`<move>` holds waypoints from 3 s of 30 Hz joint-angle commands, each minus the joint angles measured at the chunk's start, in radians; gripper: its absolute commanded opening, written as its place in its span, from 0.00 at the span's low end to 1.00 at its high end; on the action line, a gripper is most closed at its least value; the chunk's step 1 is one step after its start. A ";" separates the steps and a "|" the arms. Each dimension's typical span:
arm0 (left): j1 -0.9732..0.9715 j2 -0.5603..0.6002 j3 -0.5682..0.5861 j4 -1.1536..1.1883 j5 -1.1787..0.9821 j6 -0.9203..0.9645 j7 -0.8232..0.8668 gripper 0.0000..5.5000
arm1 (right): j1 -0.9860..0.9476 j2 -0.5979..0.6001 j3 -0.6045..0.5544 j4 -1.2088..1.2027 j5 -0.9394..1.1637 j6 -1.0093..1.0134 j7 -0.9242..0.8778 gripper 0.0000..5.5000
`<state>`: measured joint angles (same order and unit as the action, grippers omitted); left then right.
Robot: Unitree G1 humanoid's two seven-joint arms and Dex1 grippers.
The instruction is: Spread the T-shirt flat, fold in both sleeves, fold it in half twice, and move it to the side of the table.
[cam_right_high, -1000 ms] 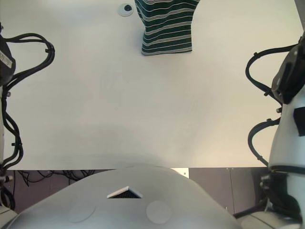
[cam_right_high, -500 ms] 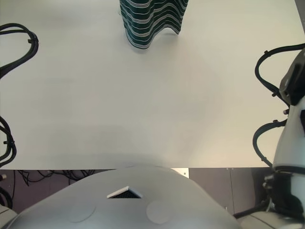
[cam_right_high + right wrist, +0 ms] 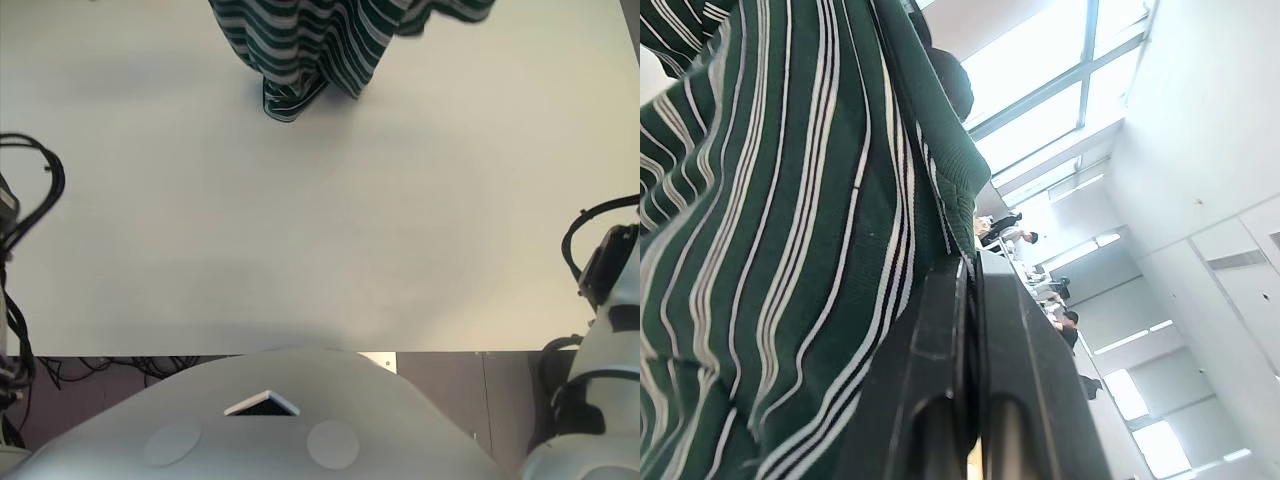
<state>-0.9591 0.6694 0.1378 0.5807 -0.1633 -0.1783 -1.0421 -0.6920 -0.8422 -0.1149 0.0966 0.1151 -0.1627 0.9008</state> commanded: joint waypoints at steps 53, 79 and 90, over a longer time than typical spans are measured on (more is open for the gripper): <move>0.335 -0.372 -0.438 0.176 0.202 0.165 0.529 0.00 | 0.366 0.495 0.401 0.131 -0.157 0.283 -0.586 0.00; 0.226 -0.343 -0.353 0.653 0.338 0.037 0.614 0.00 | 0.286 0.519 0.305 0.636 -0.259 0.173 -0.610 0.00; 0.218 -0.335 -0.332 0.663 0.350 0.013 0.615 0.00 | 0.326 0.505 0.292 0.619 -0.274 0.171 -0.621 0.00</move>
<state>-0.7671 0.3177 -0.1939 1.2170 0.1693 -0.1835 -0.4208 -0.4306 -0.3009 0.1877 0.6892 -0.1503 -0.0391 0.2603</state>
